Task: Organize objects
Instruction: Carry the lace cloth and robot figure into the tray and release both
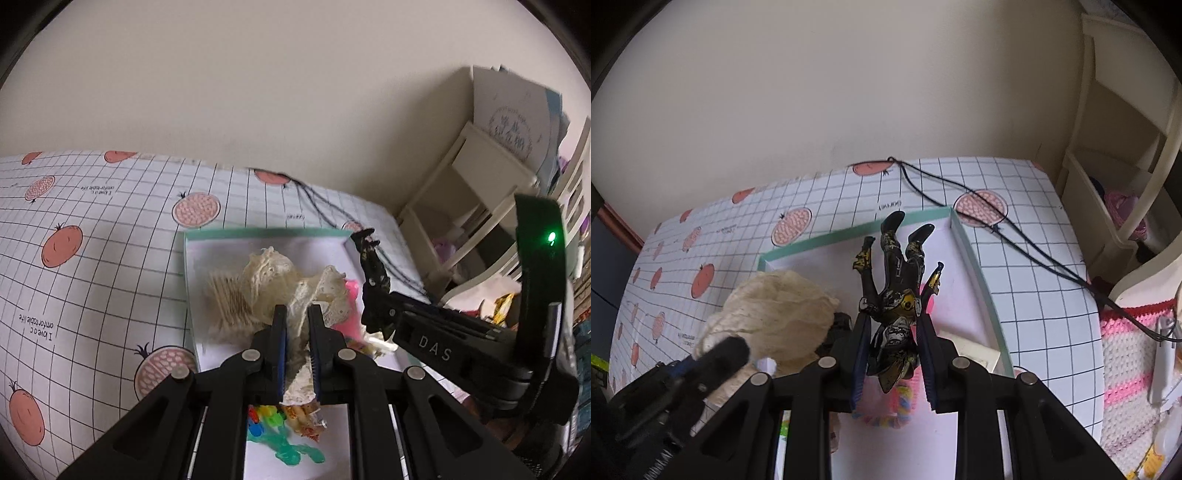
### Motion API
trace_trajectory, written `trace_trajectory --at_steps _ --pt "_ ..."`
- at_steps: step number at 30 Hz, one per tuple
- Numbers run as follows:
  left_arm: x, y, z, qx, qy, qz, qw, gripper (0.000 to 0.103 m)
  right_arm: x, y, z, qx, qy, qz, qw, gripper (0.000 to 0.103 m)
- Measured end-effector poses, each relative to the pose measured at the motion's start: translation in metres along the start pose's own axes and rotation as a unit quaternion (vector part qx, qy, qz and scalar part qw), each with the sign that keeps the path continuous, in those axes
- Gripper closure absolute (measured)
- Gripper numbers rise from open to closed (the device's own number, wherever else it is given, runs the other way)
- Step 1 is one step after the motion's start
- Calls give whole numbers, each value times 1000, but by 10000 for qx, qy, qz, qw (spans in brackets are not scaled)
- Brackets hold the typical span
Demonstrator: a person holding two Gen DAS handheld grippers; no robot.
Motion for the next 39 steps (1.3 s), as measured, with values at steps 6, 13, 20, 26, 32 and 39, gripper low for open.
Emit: trace_trajectory --at_steps 6,13,20,26,32,39 --pt "11 1 14 -113 241 57 9996 92 9 3 16 72 227 -103 9997 76" --pt "12 4 16 -29 326 -41 9995 90 13 7 21 47 327 -187 9993 74" --pt "9 9 14 141 393 -236 9988 71 12 13 17 -23 337 -244 9991 72" --pt "1 12 3 254 267 -338 9987 62 6 17 4 -95 201 -275 9994 72" --pt "-9 22 -15 196 51 -478 9987 62 -1 21 -10 -141 25 -309 9994 72" --pt "-8 47 -14 -300 29 -623 9976 49 3 25 -3 -128 79 -369 9992 60"
Point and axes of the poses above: each gripper's, at about its wrist camera, not at the fingertips, and z roughly the way its jaws point, y to its left, x to its underside, the point moved 3 cm from there along z, roughly the way its jaws point, and after that the axes turned 6 degrees about z, right-handed, at the moved point
